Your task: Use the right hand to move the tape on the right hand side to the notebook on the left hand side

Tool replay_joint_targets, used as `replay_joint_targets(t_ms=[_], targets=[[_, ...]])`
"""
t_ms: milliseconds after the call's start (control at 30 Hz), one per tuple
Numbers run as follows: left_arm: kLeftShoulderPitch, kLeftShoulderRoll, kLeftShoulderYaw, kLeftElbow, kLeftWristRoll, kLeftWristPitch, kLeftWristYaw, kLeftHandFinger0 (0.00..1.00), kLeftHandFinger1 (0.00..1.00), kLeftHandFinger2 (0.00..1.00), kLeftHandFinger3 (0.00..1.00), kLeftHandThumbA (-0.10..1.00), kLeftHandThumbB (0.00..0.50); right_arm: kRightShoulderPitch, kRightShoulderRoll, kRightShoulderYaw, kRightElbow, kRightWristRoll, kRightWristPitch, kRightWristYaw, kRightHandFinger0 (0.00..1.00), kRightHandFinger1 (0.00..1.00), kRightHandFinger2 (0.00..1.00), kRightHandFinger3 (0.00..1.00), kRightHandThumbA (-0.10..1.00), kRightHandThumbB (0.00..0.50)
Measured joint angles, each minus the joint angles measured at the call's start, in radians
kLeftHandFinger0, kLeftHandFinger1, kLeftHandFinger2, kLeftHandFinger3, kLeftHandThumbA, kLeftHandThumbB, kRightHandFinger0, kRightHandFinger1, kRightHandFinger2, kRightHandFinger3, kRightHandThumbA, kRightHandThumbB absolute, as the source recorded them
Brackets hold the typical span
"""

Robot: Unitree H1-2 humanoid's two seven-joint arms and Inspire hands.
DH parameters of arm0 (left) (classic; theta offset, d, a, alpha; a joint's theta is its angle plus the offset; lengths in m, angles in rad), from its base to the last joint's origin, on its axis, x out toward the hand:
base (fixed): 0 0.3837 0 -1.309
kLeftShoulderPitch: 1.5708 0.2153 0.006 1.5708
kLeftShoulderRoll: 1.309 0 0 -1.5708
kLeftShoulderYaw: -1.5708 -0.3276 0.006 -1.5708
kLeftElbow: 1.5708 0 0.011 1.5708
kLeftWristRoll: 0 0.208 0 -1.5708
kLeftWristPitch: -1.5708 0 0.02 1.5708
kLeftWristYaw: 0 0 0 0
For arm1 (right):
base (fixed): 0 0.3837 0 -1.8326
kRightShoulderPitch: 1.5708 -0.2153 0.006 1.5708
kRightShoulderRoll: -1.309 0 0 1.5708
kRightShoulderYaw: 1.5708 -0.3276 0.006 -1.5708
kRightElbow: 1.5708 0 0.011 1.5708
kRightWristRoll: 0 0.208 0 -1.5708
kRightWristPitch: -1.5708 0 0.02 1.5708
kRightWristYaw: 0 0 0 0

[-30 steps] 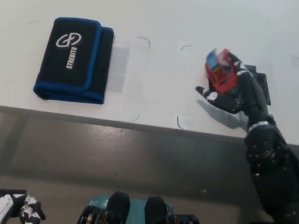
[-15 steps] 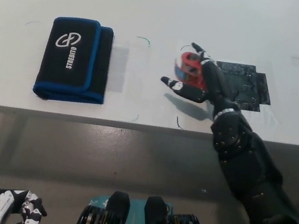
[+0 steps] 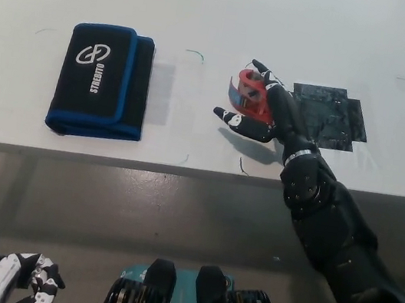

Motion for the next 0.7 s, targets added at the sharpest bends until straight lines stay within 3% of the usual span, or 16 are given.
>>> replay_joint_targets(t_ms=[200, 433, 567, 700], targets=[[-0.012, 0.000, 0.000, 0.000, 0.000, 0.001, -0.002, 0.33, 0.17, 0.17, 0.33, 0.12, 0.092, -0.037, 0.042, 0.001, 0.042, 0.000, -0.010, -0.007, 1.00, 1.00, 1.00, 1.00, 0.98, 0.465], [-0.019, 0.000, -0.001, -0.002, 0.001, 0.007, -0.005, 0.32, 0.17, 0.16, 0.33, 0.11, 0.092, -0.064, 0.127, 0.018, 0.058, -0.001, -0.013, -0.008, 1.00, 1.00, 1.00, 1.00, 0.91, 0.430], [-0.019, 0.000, -0.001, -0.005, 0.004, 0.014, -0.005, 0.32, 0.16, 0.16, 0.32, 0.12, 0.096, -0.082, 0.163, 0.035, 0.066, -0.004, -0.018, -0.008, 1.00, 1.00, 1.00, 1.00, 0.97, 0.480], [-0.019, 0.000, -0.002, -0.007, 0.005, 0.019, -0.006, 0.32, 0.16, 0.16, 0.33, 0.09, 0.089, -0.089, 0.180, 0.046, 0.068, -0.005, -0.022, -0.008, 1.00, 1.00, 1.00, 1.00, 0.94, 0.456]])
